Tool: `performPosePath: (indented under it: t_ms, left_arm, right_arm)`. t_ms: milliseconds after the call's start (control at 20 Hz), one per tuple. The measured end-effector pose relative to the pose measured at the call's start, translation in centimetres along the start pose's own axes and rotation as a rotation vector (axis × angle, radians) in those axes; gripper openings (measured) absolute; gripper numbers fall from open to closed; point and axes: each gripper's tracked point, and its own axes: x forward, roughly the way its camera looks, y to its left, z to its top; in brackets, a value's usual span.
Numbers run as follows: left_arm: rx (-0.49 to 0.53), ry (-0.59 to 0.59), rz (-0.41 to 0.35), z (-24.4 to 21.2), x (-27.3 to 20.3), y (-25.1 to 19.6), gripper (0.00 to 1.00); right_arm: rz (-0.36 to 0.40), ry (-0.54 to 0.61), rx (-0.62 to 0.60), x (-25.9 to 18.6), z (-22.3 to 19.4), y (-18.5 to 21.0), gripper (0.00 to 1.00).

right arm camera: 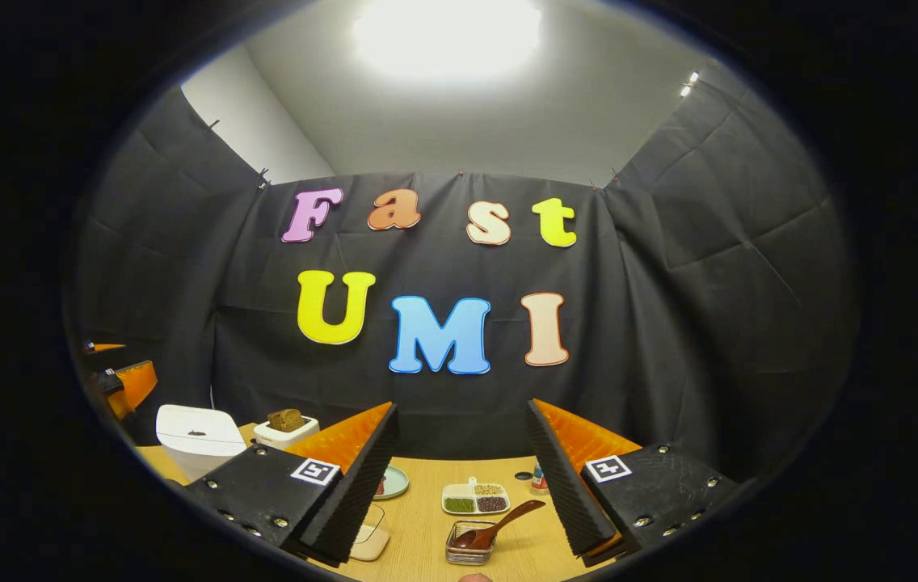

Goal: Close the left gripper, press the button to open the rice cooker; take a wooden spoon from the chopstick holder with the right hand, scoop a spoonful of rice and pour it into the rice cooker, then put the wooden spoon back into the chopstick holder.

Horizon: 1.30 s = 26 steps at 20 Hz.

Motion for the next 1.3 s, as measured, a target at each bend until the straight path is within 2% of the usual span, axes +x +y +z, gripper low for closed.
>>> performPosePath:
  t_ms: [150, 200, 300, 400, 450, 500, 600, 700, 1050, 1250, 1300]
  left_arm:
    - [-0.006, 0.001, 0.010, 0.2, 0.1, 0.8, 0.91]
    - [-0.005, 0.001, 0.002, 0.4, 0.1, 0.7, 0.77]
    - [0.005, -0.003, -0.003, 0.5, 0.2, 0.8, 0.66]
    - [0.006, 0.001, -0.023, 0.7, 0.3, 0.2, 0.48]
    - [0.010, 0.003, -0.026, 0.7, 0.3, 0.3, 0.48]
    - [0.009, 0.004, -0.039, 0.7, -0.1, 0.1, 0.38]
    - [0.026, -0.024, 0.028, 1.2, -0.1, 1.4, 0.19]
    - [0.016, -0.035, 0.034, 1.4, 0.1, 2.1, 0.09]
    - [-0.005, -0.007, 0.092, 0.0, 2.6, 5.4, 0.07]
    - [-0.033, 0.021, 0.071, -1.6, 4.9, 7.1, 0.12]
    - [-0.035, 0.029, 0.076, -2.1, 5.7, 7.9, 0.09]
  right_arm:
    - [0.007, -0.004, -0.003, 0.0, 0.0, 0.2, 0.95]
    - [0.009, -0.004, -0.003, 0.1, 0.1, 0.2, 0.95]
    - [0.013, -0.005, -0.003, 0.1, 0.1, 0.3, 0.95]
    - [0.014, -0.009, -0.002, 0.0, 0.1, 0.4, 0.95]
    - [0.014, -0.010, -0.002, -0.1, 0.1, 0.4, 0.95]
    - [0.013, -0.010, -0.003, -0.1, 0.1, 0.5, 0.95]
    - [0.015, -0.010, -0.001, -0.3, 0.1, 0.7, 0.95]
    - [0.021, -0.012, -0.004, -0.5, 0.0, 1.0, 0.95]
    - [-0.006, -0.010, -0.008, -1.4, -0.1, 1.1, 0.95]
    - [-0.035, -0.011, -0.014, -1.9, 0.0, 1.3, 0.92]
    - [-0.040, -0.009, -0.017, -2.0, 0.0, 1.4, 0.95]
